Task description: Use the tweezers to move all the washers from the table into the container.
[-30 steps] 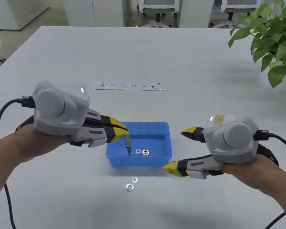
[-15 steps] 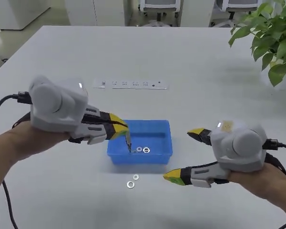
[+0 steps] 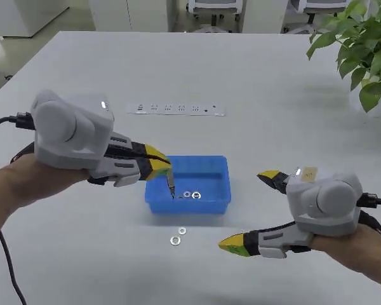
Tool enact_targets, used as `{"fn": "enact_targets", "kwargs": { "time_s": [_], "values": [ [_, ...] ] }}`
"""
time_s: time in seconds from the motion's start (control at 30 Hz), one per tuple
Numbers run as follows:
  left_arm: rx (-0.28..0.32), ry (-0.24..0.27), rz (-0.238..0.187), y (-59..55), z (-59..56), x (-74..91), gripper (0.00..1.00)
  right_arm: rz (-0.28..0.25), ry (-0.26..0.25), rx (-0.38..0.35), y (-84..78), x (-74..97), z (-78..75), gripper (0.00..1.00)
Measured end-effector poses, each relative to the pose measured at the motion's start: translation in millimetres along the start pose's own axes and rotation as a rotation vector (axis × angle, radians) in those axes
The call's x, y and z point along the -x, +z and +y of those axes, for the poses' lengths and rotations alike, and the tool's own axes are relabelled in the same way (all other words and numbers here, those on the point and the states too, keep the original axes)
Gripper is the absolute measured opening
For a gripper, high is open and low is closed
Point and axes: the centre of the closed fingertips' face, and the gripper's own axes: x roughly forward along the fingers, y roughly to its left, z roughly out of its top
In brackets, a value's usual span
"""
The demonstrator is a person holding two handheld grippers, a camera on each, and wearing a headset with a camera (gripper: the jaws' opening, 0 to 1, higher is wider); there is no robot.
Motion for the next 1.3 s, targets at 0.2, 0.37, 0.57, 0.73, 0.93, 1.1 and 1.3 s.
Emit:
{"fn": "enact_targets", "kwargs": {
  "time_s": [0.2,0.37,0.57,0.73,0.93,1.1,1.3],
  "values": [
    [-0.009,-0.026,0.004,0.3,-11.9,0.9,0.05,-0.004,0.003,-0.004,-1.4,0.3,3.2,1.00],
    [-0.017,-0.049,0.010,-2.9,-22.4,-1.9,0.05,0.001,0.007,-0.005,-3.1,0.4,5.3,1.00],
    [-0.021,-0.080,0.011,-8.6,-34.9,-7.1,0.05,0.001,0.008,-0.009,-4.6,0.7,6.2,1.00],
    [-0.020,-0.098,0.019,-14.8,-42.5,-10.9,0.05,0.005,0.012,-0.009,-6.2,1.6,8.4,1.00],
    [-0.011,-0.118,0.029,-23.1,-50.0,-15.6,0.05,0.005,0.015,-0.011,-7.4,1.5,10.1,1.00],
    [-0.006,-0.127,0.043,-30.8,-54.1,-18.3,0.05,0.008,0.021,-0.013,-8.6,1.6,12.0,1.00],
    [0.002,-0.132,0.056,-38.8,-56.5,-20.1,0.05,0.017,0.025,-0.014,-11.5,1.4,13.6,1.00]
  ]
}}
